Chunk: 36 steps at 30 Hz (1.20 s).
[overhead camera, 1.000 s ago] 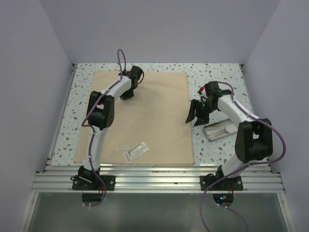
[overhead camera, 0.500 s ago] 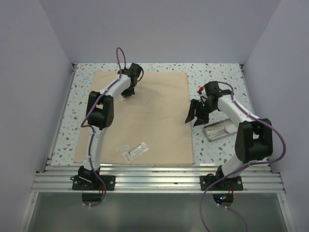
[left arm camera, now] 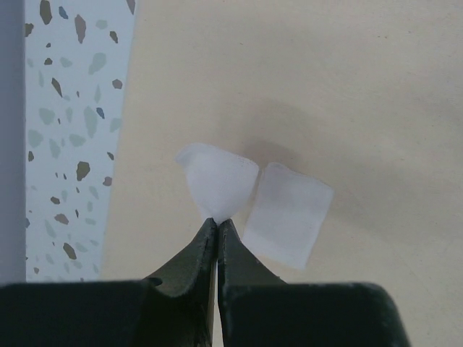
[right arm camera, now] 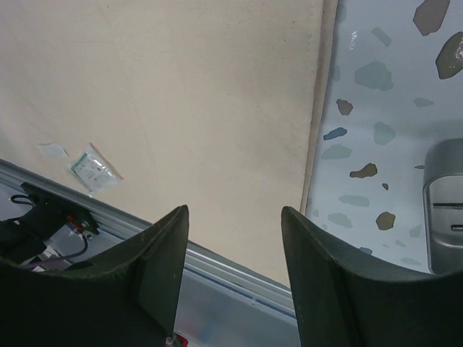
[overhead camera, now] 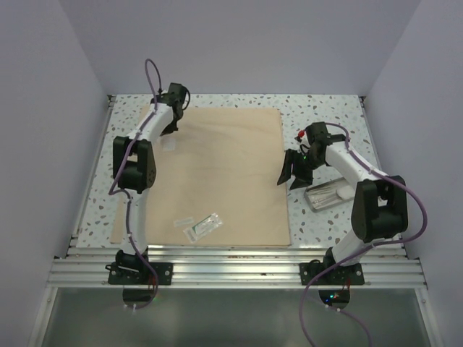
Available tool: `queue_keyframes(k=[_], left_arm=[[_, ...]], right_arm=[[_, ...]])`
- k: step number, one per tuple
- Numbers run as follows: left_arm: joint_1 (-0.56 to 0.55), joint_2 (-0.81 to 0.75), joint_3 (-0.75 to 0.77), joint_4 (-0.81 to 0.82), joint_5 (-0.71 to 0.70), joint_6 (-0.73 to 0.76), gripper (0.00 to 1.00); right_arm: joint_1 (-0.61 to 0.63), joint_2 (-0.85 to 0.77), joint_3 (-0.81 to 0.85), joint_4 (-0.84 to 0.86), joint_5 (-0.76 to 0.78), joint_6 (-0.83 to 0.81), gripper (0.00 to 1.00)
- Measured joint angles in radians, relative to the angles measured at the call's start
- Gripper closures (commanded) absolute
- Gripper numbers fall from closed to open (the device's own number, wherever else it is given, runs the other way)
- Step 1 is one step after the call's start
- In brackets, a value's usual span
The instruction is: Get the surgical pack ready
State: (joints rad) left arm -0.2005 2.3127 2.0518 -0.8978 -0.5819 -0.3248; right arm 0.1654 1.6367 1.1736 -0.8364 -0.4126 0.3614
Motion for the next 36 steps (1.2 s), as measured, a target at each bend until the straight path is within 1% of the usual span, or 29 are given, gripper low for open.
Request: queue_keyframes(k=[3, 5, 16, 24, 36], left_arm=[[0.008, -0.002, 0.000, 0.002, -0.006, 0.013, 0.98], [0.007, -0.002, -0.001, 0.002, -0.003, 0.024, 1.00], [0.001, 0.026, -0.001, 0.020, 0.055, 0.083, 1.00], [0.001, 0.038, -0.026, 0.020, 0.087, 0.106, 1.00], [-0.009, 0.038, -0.059, 0.022, 0.121, 0.129, 1.00]], right_arm=[[0.000, 0.003, 0.000, 0.000, 0.000, -0.001, 0.42], [0.000, 0.008, 0.000, 0.000, 0.000, -0.003, 0.42], [0.000, 0.015, 0.000, 0.000, -0.001, -0.004, 0.42], [0.000, 0.046, 0.000, 0.000, -0.002, -0.004, 0.42], [0.008, 0.048, 0.000, 0.003, -0.002, -0.004, 0.42]])
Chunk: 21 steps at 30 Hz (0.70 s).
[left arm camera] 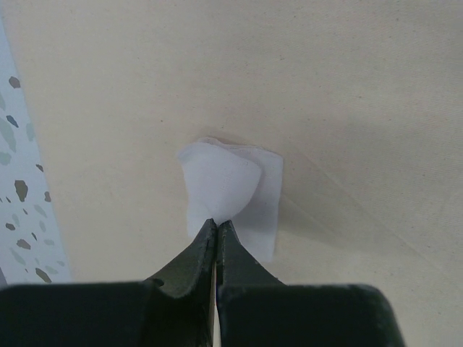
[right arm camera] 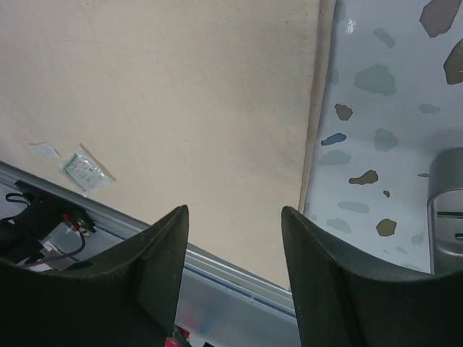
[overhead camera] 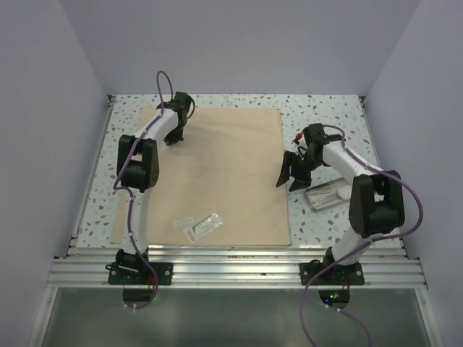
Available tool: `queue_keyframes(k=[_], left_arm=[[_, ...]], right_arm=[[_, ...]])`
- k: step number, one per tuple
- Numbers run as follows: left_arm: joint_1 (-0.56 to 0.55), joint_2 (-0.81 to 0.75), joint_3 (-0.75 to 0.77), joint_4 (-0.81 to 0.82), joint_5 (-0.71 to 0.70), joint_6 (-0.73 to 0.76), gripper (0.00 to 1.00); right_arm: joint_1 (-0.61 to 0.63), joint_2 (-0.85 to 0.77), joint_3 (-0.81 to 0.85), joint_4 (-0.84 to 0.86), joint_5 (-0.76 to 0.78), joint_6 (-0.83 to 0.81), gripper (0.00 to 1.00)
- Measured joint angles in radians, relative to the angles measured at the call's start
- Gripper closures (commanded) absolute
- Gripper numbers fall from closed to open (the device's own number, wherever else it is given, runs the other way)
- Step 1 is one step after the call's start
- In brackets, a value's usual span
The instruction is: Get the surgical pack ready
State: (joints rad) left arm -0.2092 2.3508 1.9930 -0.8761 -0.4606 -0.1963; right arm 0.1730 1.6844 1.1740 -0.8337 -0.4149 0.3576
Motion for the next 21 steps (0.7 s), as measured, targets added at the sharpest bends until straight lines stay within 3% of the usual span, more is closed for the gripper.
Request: queue_keyframes(k=[15, 17, 21], left_arm=[[-0.008, 0.000, -0.020, 0.010, 0.040, 0.009, 0.99], [-0.008, 0.000, -0.024, 0.015, 0.043, 0.010, 0.96], [-0.008, 0.000, -0.028, 0.020, 0.046, 0.014, 0.80]], right_arm=[[0.006, 0.000, 0.000, 0.008, 0.000, 0.000, 0.42], [0.006, 0.000, 0.000, 0.011, 0.000, 0.000, 0.42], [0.008, 0.000, 0.000, 0.012, 0.000, 0.000, 0.42]])
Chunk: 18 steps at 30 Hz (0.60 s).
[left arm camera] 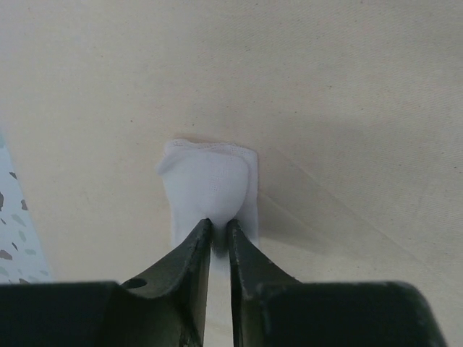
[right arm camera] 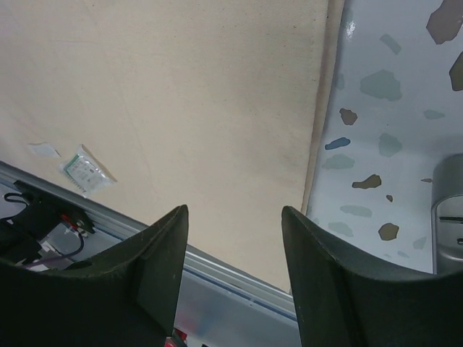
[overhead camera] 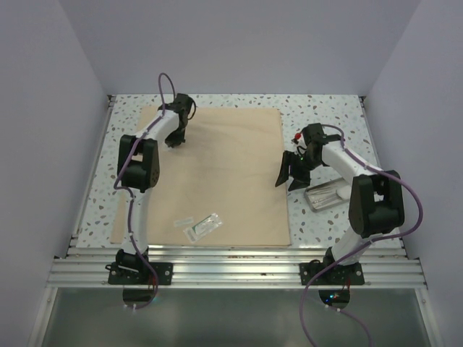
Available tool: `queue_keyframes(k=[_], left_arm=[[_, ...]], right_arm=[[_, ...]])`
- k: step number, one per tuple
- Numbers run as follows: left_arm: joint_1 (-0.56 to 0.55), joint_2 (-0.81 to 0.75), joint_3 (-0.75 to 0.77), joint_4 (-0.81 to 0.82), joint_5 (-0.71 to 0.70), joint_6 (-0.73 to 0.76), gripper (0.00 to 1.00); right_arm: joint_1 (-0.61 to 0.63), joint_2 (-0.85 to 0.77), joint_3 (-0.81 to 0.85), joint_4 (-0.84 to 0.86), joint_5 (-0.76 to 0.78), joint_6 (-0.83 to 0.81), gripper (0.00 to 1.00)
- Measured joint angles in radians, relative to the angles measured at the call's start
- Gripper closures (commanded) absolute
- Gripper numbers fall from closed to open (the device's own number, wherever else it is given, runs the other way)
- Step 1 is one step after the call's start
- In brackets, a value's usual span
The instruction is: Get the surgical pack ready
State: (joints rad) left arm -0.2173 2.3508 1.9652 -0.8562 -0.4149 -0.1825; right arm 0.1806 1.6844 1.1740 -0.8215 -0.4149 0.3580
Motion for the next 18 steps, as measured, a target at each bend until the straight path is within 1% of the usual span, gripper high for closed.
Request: queue_keyframes(k=[2, 3, 5, 6, 11, 12, 18], left_arm=[[0.000, 0.000, 0.000, 0.003, 0.000, 0.001, 0.78], [0.000, 0.000, 0.000, 0.003, 0.000, 0.001, 0.73], [0.000, 0.000, 0.000, 0.003, 0.000, 0.002, 0.70], [0.000, -0.001, -0.002, 0.006, 0.000, 0.001, 0.65], [0.000, -0.022, -0.029, 0.019, -0.003, 0.000, 0.58], [0.000, -0.029, -0.034, 0.019, -0.002, -0.001, 0.53], [0.000, -0.100, -0.080, 0.047, 0.019, -0.013, 0.51]], right_arm=[[0.002, 0.000, 0.000, 0.000, 0.000, 0.000, 0.42], [0.003, 0.000, 0.000, 0.000, 0.000, 0.000, 0.42], [0.004, 0.000, 0.000, 0.000, 0.000, 0.000, 0.42], [0.004, 0.000, 0.000, 0.000, 0.000, 0.000, 0.42], [0.005, 0.000, 0.000, 0.001, 0.000, 0.000, 0.42], [0.005, 0.000, 0.000, 0.001, -0.001, 0.000, 0.42], [0.011, 0.006, 0.000, 0.002, -0.001, 0.000, 0.42]])
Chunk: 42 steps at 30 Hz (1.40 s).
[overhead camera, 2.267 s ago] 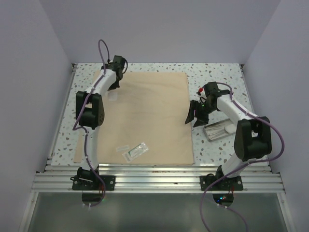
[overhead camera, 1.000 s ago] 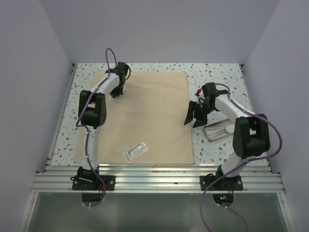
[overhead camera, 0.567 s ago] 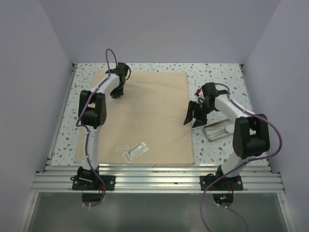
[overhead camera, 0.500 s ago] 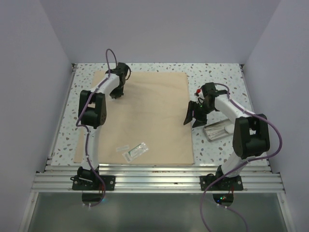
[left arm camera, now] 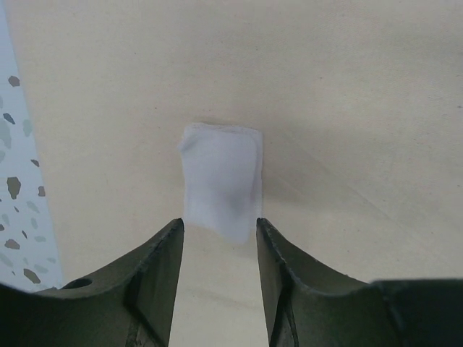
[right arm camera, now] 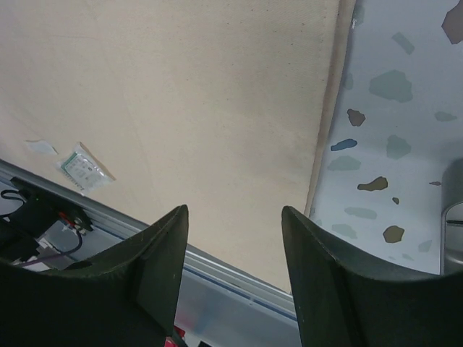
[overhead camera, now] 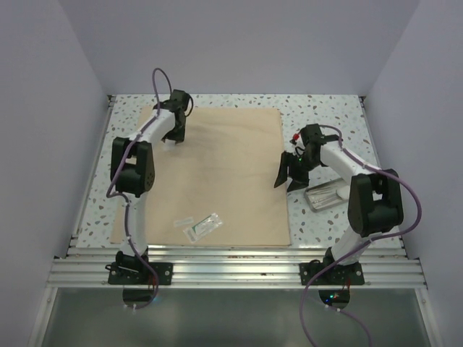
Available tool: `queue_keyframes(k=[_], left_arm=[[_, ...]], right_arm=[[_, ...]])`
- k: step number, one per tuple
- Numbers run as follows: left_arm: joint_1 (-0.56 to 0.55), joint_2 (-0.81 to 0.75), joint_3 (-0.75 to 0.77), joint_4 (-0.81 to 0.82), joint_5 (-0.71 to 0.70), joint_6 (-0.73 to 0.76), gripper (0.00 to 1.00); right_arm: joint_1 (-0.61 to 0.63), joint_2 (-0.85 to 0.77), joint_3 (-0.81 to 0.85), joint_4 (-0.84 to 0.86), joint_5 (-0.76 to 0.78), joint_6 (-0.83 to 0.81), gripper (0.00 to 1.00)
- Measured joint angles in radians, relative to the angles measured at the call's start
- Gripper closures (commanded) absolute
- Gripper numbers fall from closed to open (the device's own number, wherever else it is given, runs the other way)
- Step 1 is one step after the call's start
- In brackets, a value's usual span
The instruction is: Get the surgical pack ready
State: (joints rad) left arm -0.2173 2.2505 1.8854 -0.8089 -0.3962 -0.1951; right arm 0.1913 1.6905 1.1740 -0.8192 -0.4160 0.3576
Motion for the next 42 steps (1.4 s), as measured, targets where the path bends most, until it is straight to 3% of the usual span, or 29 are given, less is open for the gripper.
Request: queue_keyframes(k=[4, 8, 11, 14, 34, 41, 42], left_arm=[[0.002, -0.043, -0.003, 0.027, 0.030, -0.007, 0.57], [0.015, -0.053, -0.003, 0.049, 0.076, -0.033, 0.83], [0.033, -0.053, -0.003, 0.049, 0.109, -0.050, 0.95], [0.048, -0.049, -0.003, 0.051, 0.132, -0.060, 1.00], [0.059, 0.013, -0.059, 0.076, 0.174, -0.076, 1.00], [0.070, -0.009, -0.059, 0.086, 0.199, -0.100, 0.61], [0.077, -0.015, -0.059, 0.087, 0.208, -0.104, 0.59]], right_arm=[[0.004, 0.007, 0.000, 0.000, 0.000, 0.000, 0.41], [0.005, 0.007, 0.000, 0.000, 0.000, 0.000, 0.41], [0.005, 0.007, 0.000, 0.000, 0.000, 0.000, 0.41], [0.005, 0.007, 0.000, 0.000, 0.000, 0.000, 0.42], [0.005, 0.007, -0.011, 0.000, 0.000, 0.000, 0.41], [0.005, 0.007, -0.011, 0.000, 0.000, 0.000, 0.41], [0.005, 0.007, -0.011, 0.000, 0.000, -0.001, 0.41]])
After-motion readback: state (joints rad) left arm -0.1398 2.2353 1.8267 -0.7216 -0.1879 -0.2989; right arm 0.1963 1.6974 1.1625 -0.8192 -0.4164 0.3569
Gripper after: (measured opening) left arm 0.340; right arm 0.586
